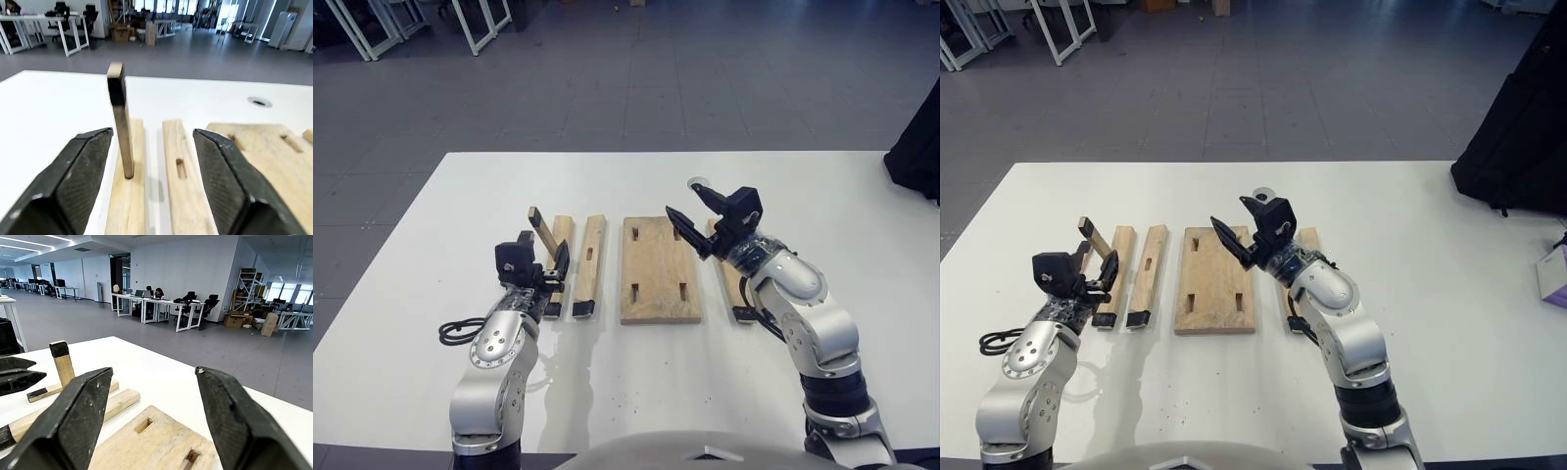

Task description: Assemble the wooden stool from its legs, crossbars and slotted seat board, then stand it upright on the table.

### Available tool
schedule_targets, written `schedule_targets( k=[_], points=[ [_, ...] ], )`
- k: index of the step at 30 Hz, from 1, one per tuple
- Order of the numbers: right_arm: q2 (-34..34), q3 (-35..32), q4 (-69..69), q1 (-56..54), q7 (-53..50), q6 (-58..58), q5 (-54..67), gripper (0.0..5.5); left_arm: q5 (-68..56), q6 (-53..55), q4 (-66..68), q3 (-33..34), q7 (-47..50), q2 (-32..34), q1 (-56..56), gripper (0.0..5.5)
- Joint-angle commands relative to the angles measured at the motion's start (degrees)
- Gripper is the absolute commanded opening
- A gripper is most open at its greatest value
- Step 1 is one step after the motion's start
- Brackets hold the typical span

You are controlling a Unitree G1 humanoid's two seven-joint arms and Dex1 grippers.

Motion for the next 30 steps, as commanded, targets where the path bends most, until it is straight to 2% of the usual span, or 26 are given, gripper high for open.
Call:
schedule_targets(
  k=[1,8,15,21,30],
  points=[
    [0.33,-0.27,-1.14,0.06,-0.89,1.46,0.49,3.1,0.33,4.15,4.97,1.38,-0.61,1.85,-0.4,3.19],
    [-0.32,1.2,-1.27,0.84,-0.26,0.52,-0.01,3.1,0.43,9.87,6.95,-0.03,-1.38,3.2,-1.44,4.05],
    [-0.46,2.24,-1.69,1.19,0.05,-0.23,0.08,3.1,-0.41,20.69,9.54,1.29,-0.3,3.56,-7.35,4.05],
    [-0.28,2.17,-1.98,0.97,-0.14,0.14,0.59,3.1,1.13,22.09,10.44,0.71,-0.64,4.3,-6.58,4.05],
    [-0.2,1.93,-1.43,0.0,-0.24,0.46,0.68,3.1,1.48,21.66,10.65,1.97,-0.38,2.67,-6.08,2.68]
  ],
)
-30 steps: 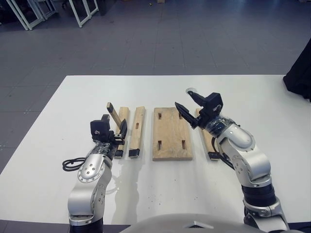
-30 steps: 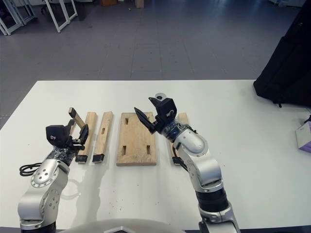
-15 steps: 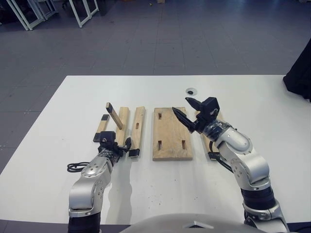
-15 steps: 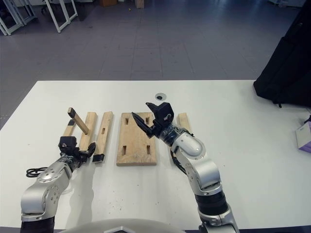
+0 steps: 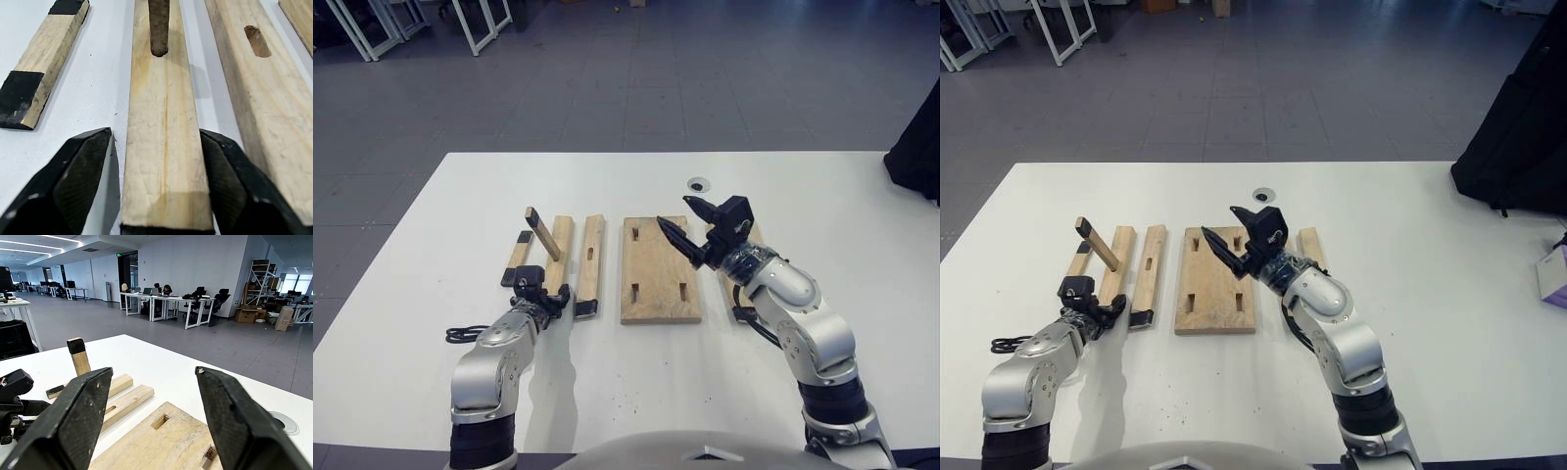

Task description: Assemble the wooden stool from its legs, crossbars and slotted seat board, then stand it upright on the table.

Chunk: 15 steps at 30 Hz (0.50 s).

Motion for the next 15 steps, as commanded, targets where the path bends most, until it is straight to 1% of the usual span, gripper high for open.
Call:
schedule_targets(
  k=[1,3,4,8,10,12,15],
  points=[
    [0.66,-0.6,-0.03,-1.3,-0.41,0.7,0.57,3.1,0.17,0.59,0.5,0.93,0.6,-1.14,0.42,2.51],
    [1.97,-2.19,0.02,-1.78,-1.45,1.51,2.11,3.1,0.38,0.45,0.74,1.2,0.69,-1.34,0.42,2.13],
    [2.24,-2.65,0.01,-2.0,-1.74,1.71,2.39,3.1,0.49,0.28,0.82,1.38,0.67,-1.29,0.38,2.05],
    [2.21,-2.95,0.11,-2.23,-2.05,2.0,2.71,3.1,0.81,-1.07,1.07,1.57,-0.24,-0.55,-0.35,2.01],
    [2.61,-3.65,0.36,-2.24,-2.42,2.56,3.5,3.1,-0.2,-3.42,0.94,3.06,-0.69,-1.34,-1.81,2.01],
    [3.86,-5.49,1.07,-2.5,-2.95,3.92,5.81,3.1,-3.86,-7.66,0.45,6.6,-1.9,-3.51,-4.24,2.01],
    [6.45,-10.14,2.11,-2.9,-2.77,8.52,14.48,3.1,-12.91,-11.96,-1.53,10.66,-7.67,-5.16,-6.55,2.01]
  ],
)
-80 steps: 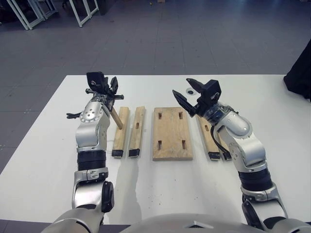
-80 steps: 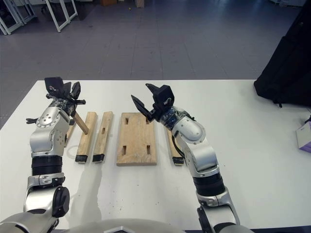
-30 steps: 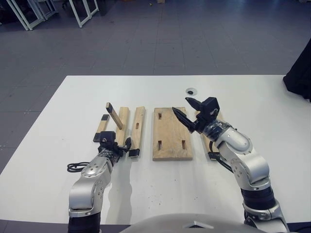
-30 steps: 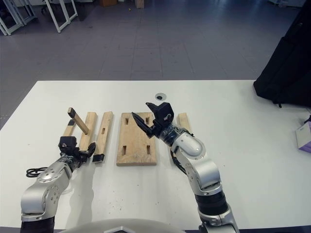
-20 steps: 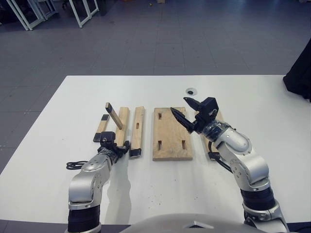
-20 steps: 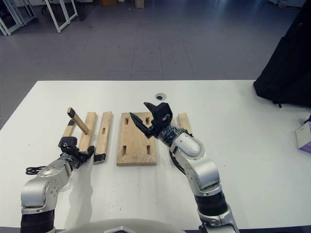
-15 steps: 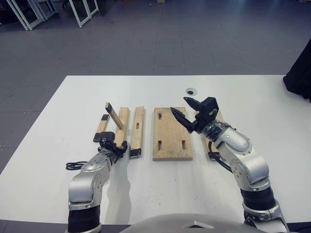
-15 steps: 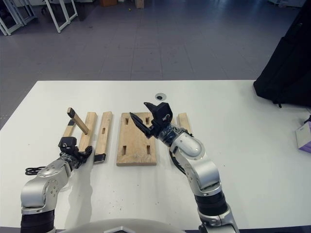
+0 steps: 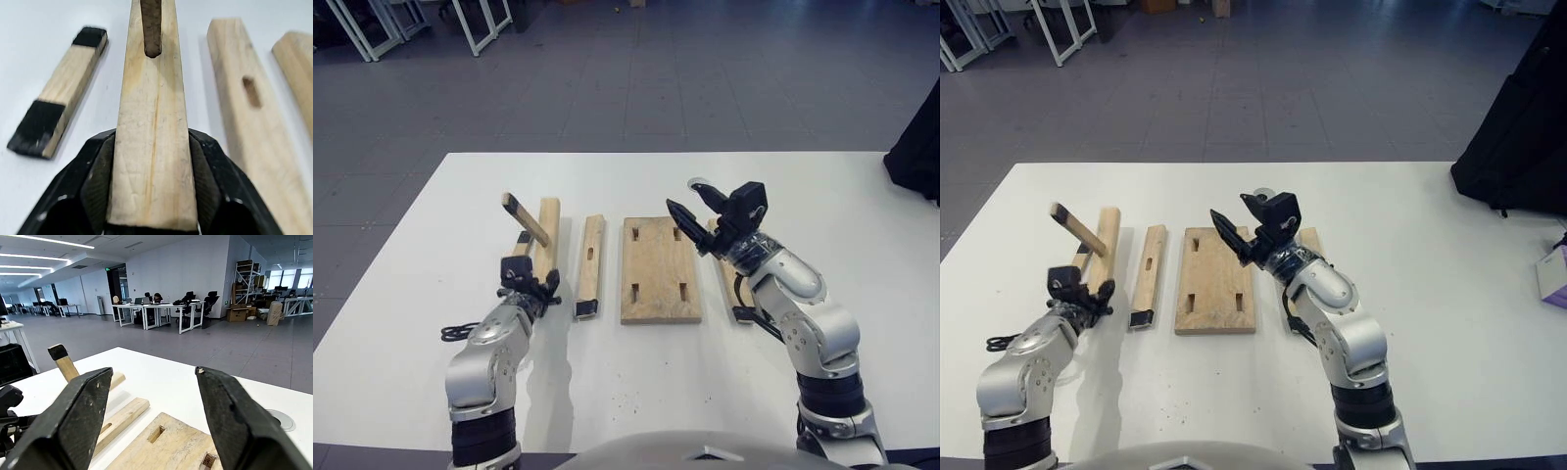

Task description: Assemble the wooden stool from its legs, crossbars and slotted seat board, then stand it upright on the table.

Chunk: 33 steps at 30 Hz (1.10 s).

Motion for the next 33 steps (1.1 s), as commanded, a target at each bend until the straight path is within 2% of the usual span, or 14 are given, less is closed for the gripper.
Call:
schedule_targets(
  k=[1,4,8,13,24,33],
  points=[
    [3.53,-6.39,1.64,-1.35,-0.21,6.41,11.86,3.1,-11.57,-4.13,-3.51,4.03,-8.01,-1.39,-3.1,2.01],
    [5.44,-10.16,3.16,-2.09,0.71,9.74,21.43,3.1,-28.03,-1.62,-7.49,6.95,-18.61,0.28,-0.51,2.01],
    [7.8,-15.31,1.85,-1.52,1.84,15.89,47.0,3.1,-50.73,5.95,-7.76,9.63,-33.72,7.92,3.92,2.01],
    [4.67,-18.21,2.28,-1.93,1.2,16.29,62.83,3.1,-57.87,9.17,-5.72,7.6,-43.44,17.75,2.42,2.01],
    [2.13,-13.1,2.24,-3.23,2.11,14.43,61.82,3.1,-60.69,9.13,-6.73,1.68,-45.59,22.74,1.07,2.01],
    [-4.28,-10.86,1.11,-3.24,9.88,15.5,61.66,3.1,-62.54,9.08,-6.02,0.5,-45.36,24.76,1.67,2.01]
  ],
)
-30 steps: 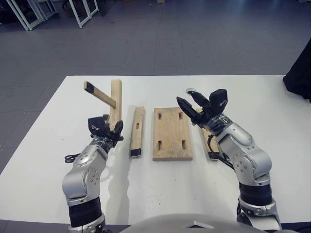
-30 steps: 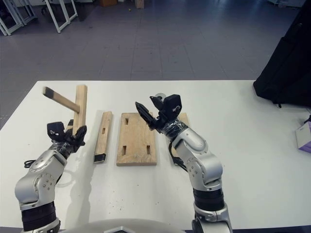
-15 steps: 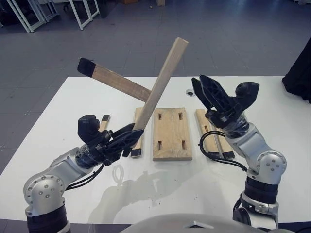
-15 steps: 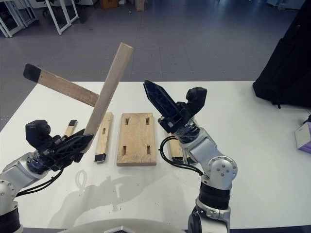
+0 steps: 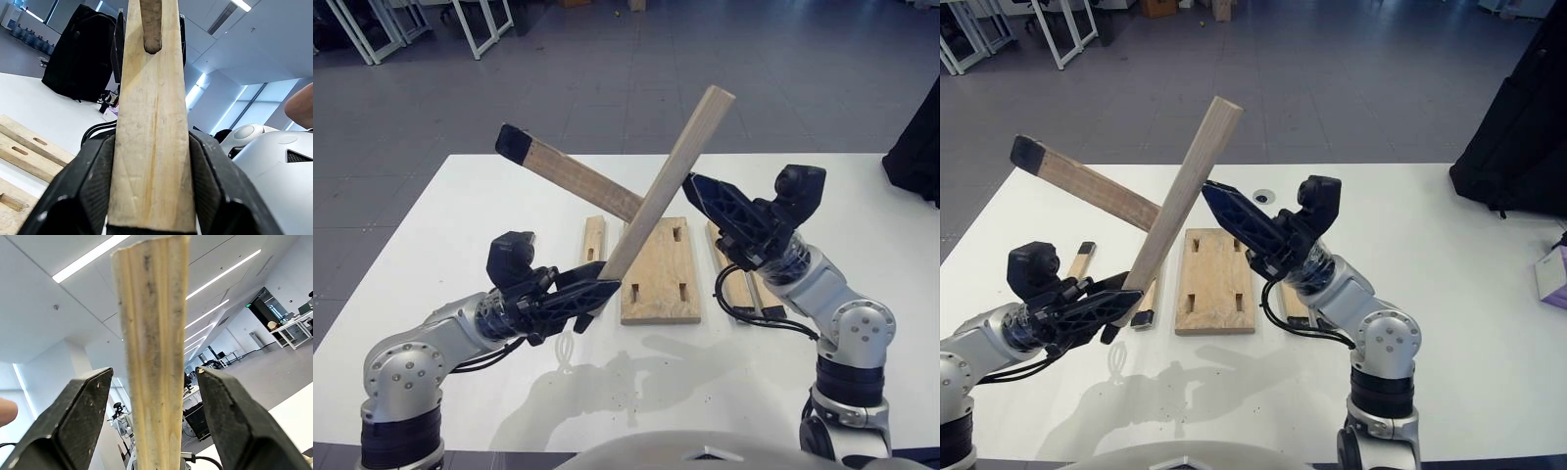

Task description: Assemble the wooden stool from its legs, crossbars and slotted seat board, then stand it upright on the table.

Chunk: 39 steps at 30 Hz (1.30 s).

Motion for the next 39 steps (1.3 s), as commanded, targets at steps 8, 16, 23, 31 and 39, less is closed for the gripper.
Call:
schedule_targets(
  k=[8,16,23,31,39],
  points=[
    [-0.58,1.99,3.97,-4.48,-1.75,-1.16,-2.81,3.1,0.81,-1.11,-0.41,-2.31,-0.76,2.19,0.14,2.01],
    [-3.64,3.4,4.48,-6.42,1.42,2.38,-1.14,3.1,1.56,-1.49,0.53,-3.52,-0.9,2.56,-0.29,2.01],
    [-5.83,3.31,6.87,-6.71,1.04,6.7,2.95,2.21,3.19,-1.9,0.52,-4.91,-2.05,3.56,-0.31,2.01],
    [-10.34,3.51,7.1,-8.14,3.95,11.21,5.33,2.09,6.09,-3.62,0.07,-5.79,-3.59,3.38,0.27,2.01],
    [-9.91,0.65,8.69,-10.89,3.77,5.94,0.19,2.06,8.69,-6.76,5.55,-4.85,2.99,-0.56,-2.7,2.71]
  ],
)
